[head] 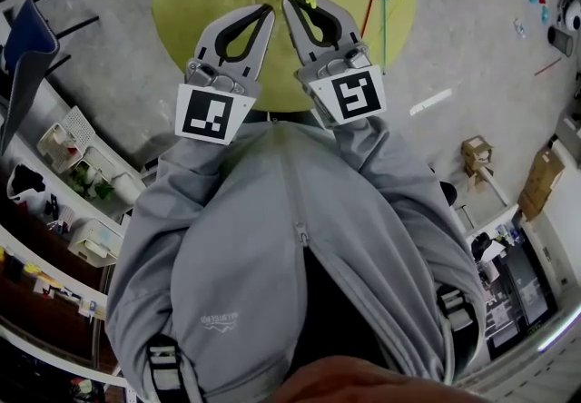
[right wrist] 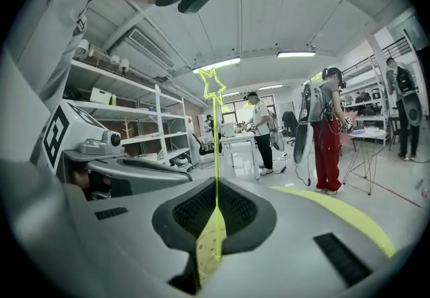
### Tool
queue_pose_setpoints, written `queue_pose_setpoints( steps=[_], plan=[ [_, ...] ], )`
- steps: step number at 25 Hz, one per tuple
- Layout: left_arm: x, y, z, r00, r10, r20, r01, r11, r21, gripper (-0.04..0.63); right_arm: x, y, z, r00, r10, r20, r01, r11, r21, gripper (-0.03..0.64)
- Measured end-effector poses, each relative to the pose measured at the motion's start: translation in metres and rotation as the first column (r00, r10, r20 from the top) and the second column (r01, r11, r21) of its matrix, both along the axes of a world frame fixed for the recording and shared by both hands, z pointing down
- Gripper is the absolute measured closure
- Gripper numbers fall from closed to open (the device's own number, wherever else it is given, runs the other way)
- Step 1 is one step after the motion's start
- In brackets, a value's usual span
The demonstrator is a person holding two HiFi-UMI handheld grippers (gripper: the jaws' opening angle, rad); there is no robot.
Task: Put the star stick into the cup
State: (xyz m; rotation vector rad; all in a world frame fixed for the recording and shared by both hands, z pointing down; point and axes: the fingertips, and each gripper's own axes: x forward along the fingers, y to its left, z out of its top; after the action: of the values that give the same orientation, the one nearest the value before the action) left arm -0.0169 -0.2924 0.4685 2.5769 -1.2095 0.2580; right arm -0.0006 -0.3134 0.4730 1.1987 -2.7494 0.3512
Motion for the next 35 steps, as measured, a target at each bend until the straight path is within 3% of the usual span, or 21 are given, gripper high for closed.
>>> queue_pose_setpoints(
  steps=[10,13,15,28,35],
  plan=[
    [-0.001,-0.010,0.037,1.000,-0.006,0.005,0.006,0.998,-0.070,0.577,-0.002,-0.012,0.040,0.999,-0.013,-0.045,0.012,0.999,-0.036,0.583],
    [-0.003,-0.011,0.045,1.000,-0.003,0.009,0.003,0.997,-0.080,0.577,-0.005,-0.012,0.052,0.999,-0.007,-0.038,0.004,0.996,-0.088,0.583],
    [-0.002,-0.011,0.045,1.000,0.001,0.008,0.000,0.997,-0.081,0.577,-0.004,-0.011,0.056,1.000,0.009,-0.025,-0.012,0.990,-0.137,0.583],
    [0.004,0.001,0.017,1.000,0.004,-0.011,-0.005,0.997,-0.075,0.577,0.005,-0.009,0.054,0.997,0.049,-0.061,-0.060,0.980,-0.191,0.582],
    [0.007,0.000,0.022,1.000,-0.003,-0.006,0.003,0.997,-0.080,0.577,0.005,-0.014,0.064,0.991,0.034,-0.132,-0.065,0.970,-0.235,0.581]
  ],
)
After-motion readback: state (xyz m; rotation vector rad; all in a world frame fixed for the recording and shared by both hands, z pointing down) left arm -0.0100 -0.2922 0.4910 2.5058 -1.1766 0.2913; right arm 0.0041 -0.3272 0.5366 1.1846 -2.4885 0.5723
